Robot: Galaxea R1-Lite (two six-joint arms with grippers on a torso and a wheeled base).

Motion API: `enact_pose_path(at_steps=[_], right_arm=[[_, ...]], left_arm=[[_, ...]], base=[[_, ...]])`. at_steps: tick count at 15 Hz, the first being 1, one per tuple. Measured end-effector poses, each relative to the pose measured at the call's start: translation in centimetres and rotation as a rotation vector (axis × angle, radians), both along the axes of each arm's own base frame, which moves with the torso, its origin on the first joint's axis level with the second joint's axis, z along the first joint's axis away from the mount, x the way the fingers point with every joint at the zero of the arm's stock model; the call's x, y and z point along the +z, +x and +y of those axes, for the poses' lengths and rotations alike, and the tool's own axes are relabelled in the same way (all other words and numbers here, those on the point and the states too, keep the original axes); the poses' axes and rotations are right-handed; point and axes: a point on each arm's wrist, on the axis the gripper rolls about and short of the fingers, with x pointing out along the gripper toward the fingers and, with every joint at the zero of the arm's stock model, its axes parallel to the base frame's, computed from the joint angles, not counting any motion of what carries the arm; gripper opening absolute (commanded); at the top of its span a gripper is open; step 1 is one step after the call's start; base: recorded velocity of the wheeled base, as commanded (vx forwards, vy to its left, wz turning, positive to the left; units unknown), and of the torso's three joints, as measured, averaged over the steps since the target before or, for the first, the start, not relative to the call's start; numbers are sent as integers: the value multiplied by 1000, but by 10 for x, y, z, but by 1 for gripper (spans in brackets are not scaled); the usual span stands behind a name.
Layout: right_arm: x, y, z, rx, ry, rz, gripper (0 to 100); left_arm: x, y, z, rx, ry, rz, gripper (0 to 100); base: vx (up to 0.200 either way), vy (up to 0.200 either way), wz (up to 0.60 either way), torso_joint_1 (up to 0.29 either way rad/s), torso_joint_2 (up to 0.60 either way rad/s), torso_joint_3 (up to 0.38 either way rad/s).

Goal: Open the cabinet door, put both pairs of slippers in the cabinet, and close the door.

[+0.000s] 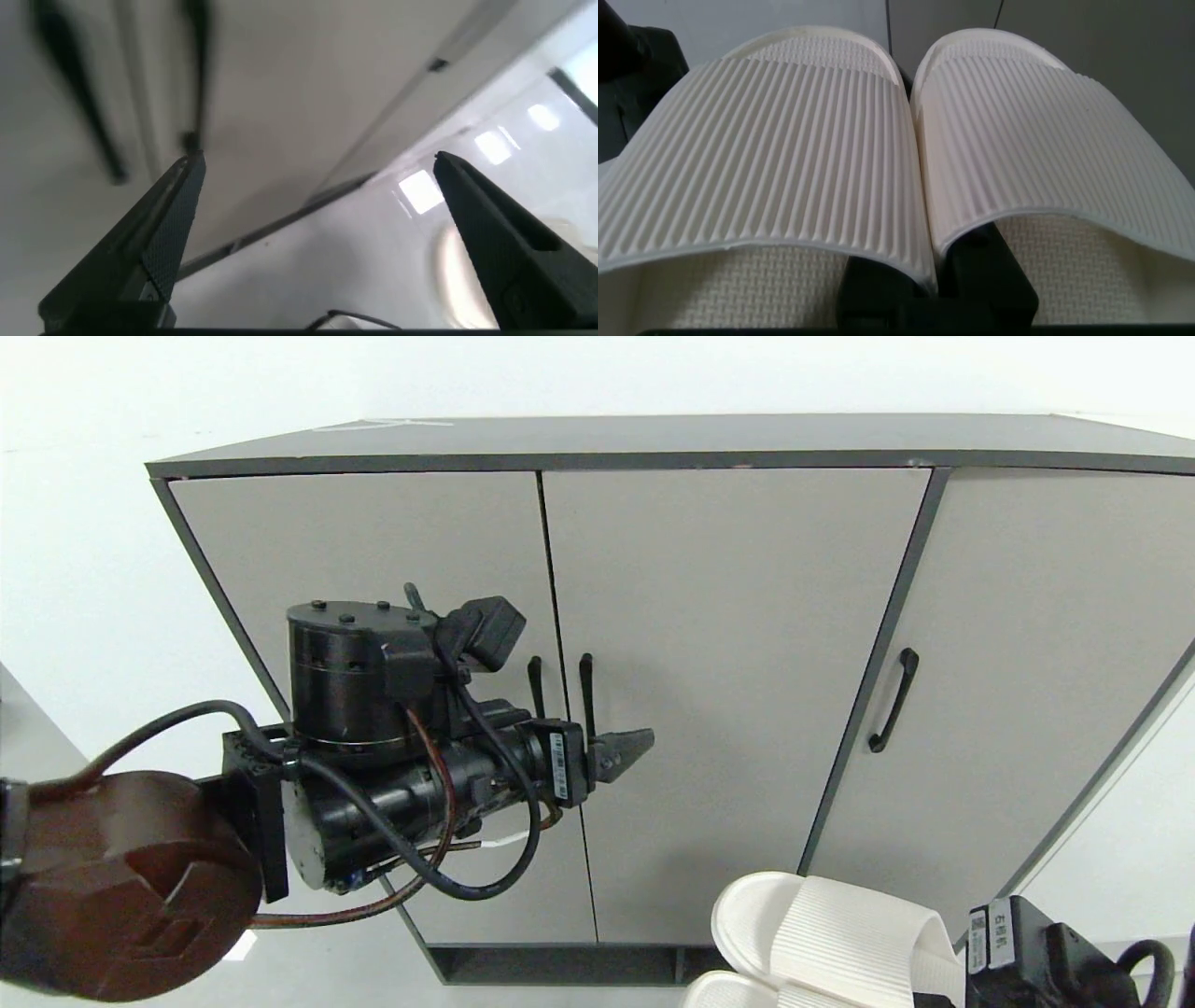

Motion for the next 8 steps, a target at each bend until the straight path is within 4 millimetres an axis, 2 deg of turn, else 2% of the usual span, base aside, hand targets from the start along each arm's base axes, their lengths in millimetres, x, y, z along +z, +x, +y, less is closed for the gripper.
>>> enact_pose_path(at_steps=[8], right_arm=[[0, 0, 0, -1, -1, 0, 0]], left_arm=[[2, 23, -11, -35, -16, -8, 100]], base=[[0, 0, 0, 0, 0, 0]])
